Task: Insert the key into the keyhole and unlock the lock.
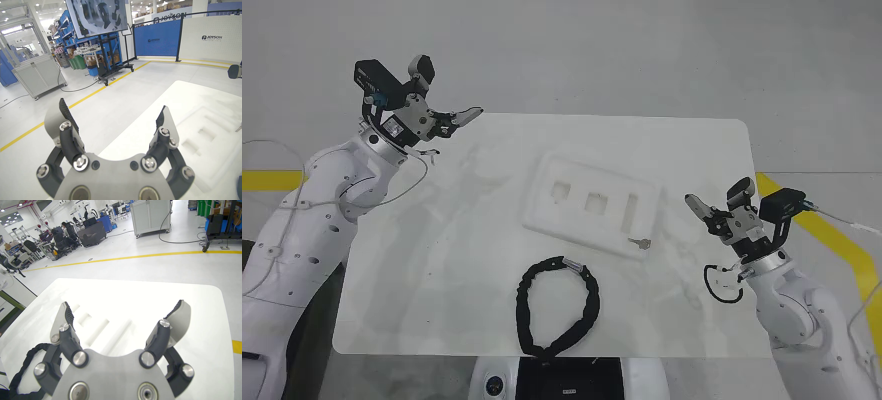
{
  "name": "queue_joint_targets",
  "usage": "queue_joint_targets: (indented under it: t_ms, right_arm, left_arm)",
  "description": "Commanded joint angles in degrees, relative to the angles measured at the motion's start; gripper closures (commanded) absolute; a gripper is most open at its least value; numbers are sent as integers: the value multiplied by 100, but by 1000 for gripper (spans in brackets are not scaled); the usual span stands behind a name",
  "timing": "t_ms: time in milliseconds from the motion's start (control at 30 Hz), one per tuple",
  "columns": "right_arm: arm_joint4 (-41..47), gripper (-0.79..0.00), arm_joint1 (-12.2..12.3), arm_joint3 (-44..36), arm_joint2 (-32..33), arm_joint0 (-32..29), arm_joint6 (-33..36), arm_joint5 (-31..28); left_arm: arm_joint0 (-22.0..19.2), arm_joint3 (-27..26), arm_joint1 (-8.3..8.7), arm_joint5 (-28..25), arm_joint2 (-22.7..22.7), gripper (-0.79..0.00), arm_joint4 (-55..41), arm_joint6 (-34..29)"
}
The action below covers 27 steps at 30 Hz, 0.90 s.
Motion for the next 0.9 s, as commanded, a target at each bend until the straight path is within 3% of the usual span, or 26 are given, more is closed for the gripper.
queue_joint_targets:
  t_ms: [0,600,700,867]
  right_arm:
    - [0,-785,0,0,0,0,0,0]
    - [0,-785,0,0,0,0,0,0]
    - [0,-785,0,0,0,0,0,0]
    - [0,-785,0,0,0,0,0,0]
  left_arm:
    - [0,0,0,0,0,-784,0,0]
    - [22,2,0,-23,20,-785,34,-58]
    - [48,-43,-5,-380,78,-785,222,-529]
    - [-67,-16,-62,-1564,297,-785,402,-887]
